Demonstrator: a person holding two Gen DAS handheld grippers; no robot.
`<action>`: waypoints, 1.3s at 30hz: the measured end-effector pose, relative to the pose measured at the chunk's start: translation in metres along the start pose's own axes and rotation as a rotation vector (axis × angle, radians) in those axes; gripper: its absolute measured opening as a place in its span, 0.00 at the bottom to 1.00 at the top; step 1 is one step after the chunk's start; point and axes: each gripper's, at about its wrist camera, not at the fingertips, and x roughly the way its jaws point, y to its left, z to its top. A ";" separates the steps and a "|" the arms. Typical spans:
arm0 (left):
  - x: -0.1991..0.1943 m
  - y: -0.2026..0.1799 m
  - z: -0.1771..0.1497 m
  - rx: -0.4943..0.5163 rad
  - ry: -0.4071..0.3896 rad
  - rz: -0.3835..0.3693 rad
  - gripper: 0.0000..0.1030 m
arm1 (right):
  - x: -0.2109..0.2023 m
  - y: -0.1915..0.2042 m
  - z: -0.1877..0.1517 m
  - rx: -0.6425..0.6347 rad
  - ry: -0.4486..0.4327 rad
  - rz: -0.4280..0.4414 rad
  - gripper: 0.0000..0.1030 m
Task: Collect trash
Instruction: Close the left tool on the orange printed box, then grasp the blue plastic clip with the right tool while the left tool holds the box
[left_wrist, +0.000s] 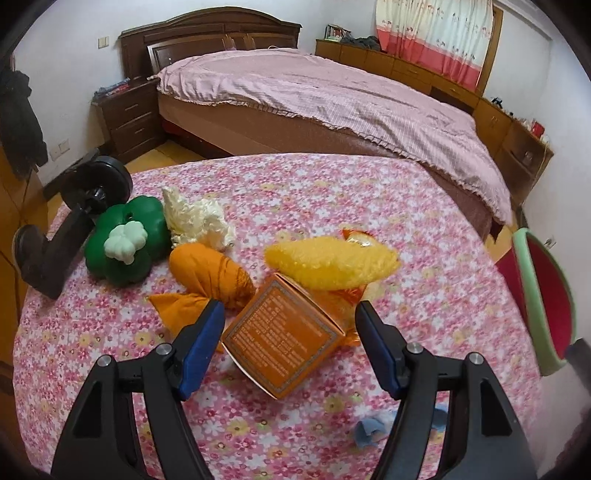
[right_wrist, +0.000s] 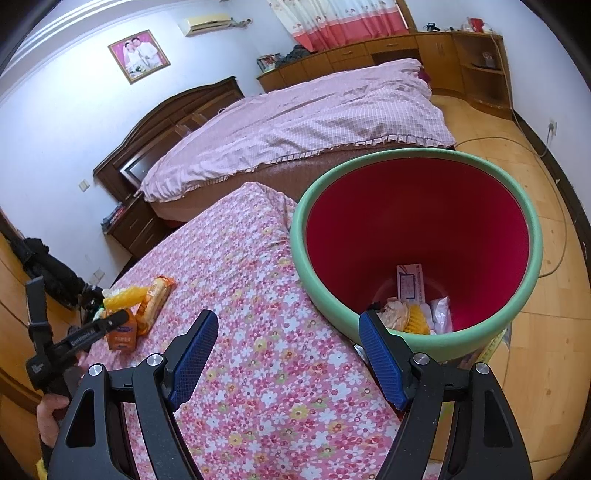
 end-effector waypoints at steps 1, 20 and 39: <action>0.001 0.000 -0.001 0.001 -0.001 0.002 0.70 | 0.000 0.000 -0.001 -0.001 0.001 0.000 0.77; -0.051 0.013 -0.031 -0.057 -0.083 -0.088 0.68 | 0.005 0.022 -0.013 -0.043 0.038 0.056 0.77; -0.094 0.075 -0.073 -0.219 -0.122 0.005 0.68 | 0.030 0.104 -0.045 -0.198 0.142 0.101 0.77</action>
